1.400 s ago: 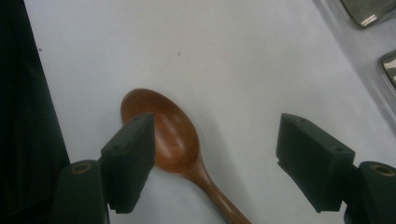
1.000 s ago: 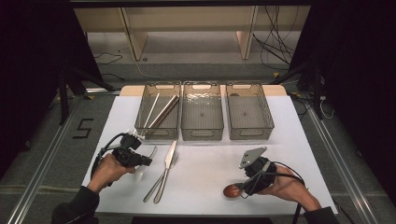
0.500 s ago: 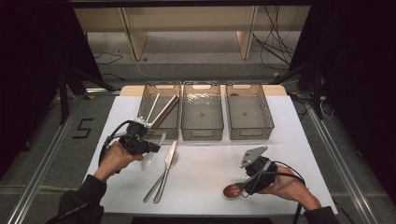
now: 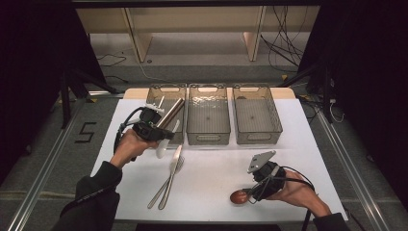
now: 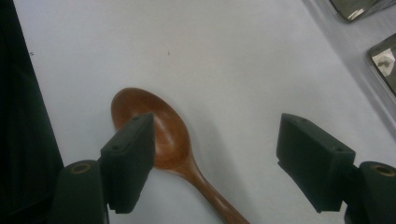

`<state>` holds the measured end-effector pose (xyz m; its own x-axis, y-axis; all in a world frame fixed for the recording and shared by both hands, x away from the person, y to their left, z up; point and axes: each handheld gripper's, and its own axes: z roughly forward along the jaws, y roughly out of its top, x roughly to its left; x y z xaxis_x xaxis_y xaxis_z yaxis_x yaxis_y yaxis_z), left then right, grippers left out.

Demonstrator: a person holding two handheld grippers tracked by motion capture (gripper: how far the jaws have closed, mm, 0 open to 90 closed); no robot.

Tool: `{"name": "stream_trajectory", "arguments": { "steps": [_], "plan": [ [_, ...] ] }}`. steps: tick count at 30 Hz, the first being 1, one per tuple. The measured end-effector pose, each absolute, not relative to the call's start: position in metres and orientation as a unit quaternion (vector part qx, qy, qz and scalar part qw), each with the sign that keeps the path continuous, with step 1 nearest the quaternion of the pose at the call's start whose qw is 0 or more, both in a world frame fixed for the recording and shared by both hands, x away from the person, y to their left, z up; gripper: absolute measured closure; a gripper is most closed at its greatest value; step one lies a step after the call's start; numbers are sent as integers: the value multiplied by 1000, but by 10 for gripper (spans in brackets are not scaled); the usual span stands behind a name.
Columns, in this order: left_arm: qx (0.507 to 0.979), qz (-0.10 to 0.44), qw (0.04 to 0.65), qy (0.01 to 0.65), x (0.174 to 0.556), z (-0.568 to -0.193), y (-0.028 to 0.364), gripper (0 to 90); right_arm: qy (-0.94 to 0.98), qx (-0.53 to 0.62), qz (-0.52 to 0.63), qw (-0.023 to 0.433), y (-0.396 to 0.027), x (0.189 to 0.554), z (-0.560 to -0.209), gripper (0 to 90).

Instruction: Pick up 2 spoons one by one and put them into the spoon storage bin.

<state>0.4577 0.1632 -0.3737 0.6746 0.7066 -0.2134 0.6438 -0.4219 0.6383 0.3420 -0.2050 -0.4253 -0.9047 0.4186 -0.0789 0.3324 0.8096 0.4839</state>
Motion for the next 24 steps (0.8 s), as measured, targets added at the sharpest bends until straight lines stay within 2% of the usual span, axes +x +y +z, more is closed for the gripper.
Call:
{"name": "stream_trajectory", "arguments": {
  "steps": [24],
  "plan": [
    [829, 77, 387, 395, 520, -358, 110, 850, 948, 193, 236, 89, -205, 342, -427, 290]
  ]
}}
